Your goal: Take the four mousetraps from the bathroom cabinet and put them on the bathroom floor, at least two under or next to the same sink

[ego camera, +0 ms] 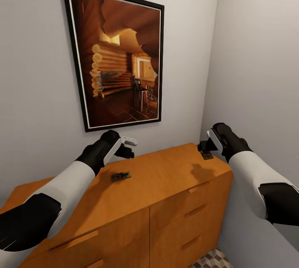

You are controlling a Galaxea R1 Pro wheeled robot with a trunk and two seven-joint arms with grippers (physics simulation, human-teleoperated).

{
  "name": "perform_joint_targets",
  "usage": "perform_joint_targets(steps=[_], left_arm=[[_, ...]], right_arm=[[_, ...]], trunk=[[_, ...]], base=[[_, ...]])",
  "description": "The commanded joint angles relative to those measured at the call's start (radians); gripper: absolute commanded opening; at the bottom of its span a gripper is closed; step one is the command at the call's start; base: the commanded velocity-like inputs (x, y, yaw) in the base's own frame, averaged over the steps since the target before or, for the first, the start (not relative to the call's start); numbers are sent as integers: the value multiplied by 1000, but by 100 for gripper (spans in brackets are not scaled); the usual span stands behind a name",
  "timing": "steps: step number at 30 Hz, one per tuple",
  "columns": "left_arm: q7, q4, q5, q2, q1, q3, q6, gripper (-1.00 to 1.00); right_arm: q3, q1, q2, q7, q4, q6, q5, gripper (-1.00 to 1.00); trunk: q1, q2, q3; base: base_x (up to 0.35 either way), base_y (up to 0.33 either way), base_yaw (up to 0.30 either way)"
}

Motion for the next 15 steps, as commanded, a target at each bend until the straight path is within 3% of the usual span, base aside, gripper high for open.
perform_joint_targets(steps=[1,13,15], left_arm=[[5,1,8,1,-1,-3,3,100],[2,26,13,16,-1,-5,3,100],[-21,36,13,16,-1,-5,3,100]], right_arm=[[7,-1,-1,-8,-1,4,-10,-100],[7,-1,-1,-7,0,4,-11,-100],[7,-1,-1,-6,0,4,-10,-100]], trunk=[[0,-1,-1],[0,-1,-1],[0,-1,-1]], base=[[-14,0,0],[-2,0,0],[0,0,0]])
